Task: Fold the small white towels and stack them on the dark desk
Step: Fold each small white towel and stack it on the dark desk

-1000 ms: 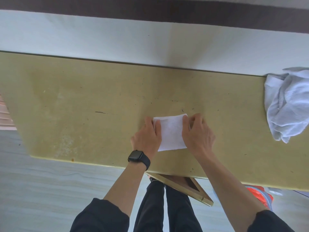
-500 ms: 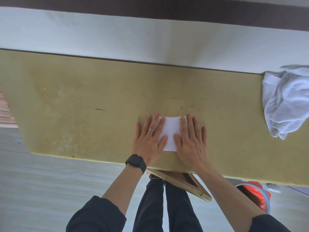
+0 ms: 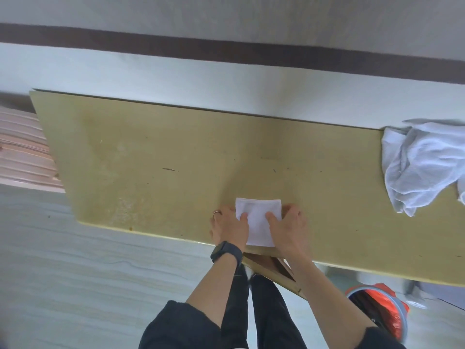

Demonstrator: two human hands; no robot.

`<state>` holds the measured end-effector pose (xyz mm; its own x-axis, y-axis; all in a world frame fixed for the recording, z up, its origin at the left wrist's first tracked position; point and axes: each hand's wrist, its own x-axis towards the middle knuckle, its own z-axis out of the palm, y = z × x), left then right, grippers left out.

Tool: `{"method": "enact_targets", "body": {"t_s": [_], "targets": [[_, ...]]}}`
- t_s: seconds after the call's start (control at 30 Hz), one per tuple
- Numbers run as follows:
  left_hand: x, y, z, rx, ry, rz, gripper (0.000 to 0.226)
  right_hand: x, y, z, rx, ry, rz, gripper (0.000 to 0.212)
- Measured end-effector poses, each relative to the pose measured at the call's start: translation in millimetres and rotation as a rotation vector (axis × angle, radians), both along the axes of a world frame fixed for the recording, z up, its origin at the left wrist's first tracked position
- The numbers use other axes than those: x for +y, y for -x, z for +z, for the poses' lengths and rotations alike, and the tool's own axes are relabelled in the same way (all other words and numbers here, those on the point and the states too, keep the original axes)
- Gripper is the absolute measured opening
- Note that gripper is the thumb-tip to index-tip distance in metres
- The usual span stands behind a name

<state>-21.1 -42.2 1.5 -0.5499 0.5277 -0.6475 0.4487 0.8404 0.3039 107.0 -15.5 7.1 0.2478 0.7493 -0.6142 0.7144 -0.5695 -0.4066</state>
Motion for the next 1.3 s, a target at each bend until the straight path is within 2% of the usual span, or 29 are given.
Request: {"method": "enact_targets", "body": {"t_s": [0.17, 0.3, 0.37, 0.43, 0.53, 0.6, 0.73, 0.93, 1.03, 1.13, 1.3], "targets": [[7.2, 0.0, 2.4, -0.106, -0.007, 0.062, 0.035, 12.9, -0.5, 2.1, 0.195, 0.068, -0.128, 0.032], [3.8, 2.7, 11.7, -0.226, -0.114, 0.092, 0.022, 10.3, -8.7, 0.0, 0.27, 0.09, -0.086, 0.015], [3.4, 6.5, 21.7, -0.323, -0.214, 0.186, 0.03, 9.9, -13.9, 4.8, 0.315, 0.066, -0.084, 0.012], [2.1, 12.6, 35.1, -0.374, -0.308, 0.171, 0.045, 12.9, -18.3, 18.6, 0.349, 0.005, -0.032, 0.011], [-0.7, 26.3, 53.7, -0.308, -0.438, -0.024, 0.053, 20.1, -24.1, 44.8, 0.371, -0.128, 0.092, 0.009], [-1.0, 35.2, 71.0, -0.252, -0.531, -0.093, 0.045, 26.4, -26.0, 66.0, 0.369, -0.227, 0.203, 0.015], [-0.8, 50.3, 119.4, -0.183, -0.655, -0.085, 0.027, 41.2, -19.3, 110.9, 0.357, -0.366, 0.369, 0.023], [-15.3, 82.8, 204.4, -0.124, -0.823, 0.062, 0.026, 55.4, 20.4, 191.5, 0.427, -0.502, 0.552, 0.014], [-37.9, 107.1, 236.0, -0.021, -0.879, 0.099, 0.027, 51.3, 53.8, 227.0, 0.492, -0.543, 0.625, 0.003], [-74.3, 134.5, 260.5, 0.1, -0.908, 0.17, 0.028, 32.3, 93.1, 258.2, 0.568, -0.561, 0.705, 0.008], [-152.5, 171.9, 294.9, 0.094, -1.026, 0.446, 0.035, -21.1, 159.9, 297.3, 0.726, -0.599, 0.828, 0.014]]}}
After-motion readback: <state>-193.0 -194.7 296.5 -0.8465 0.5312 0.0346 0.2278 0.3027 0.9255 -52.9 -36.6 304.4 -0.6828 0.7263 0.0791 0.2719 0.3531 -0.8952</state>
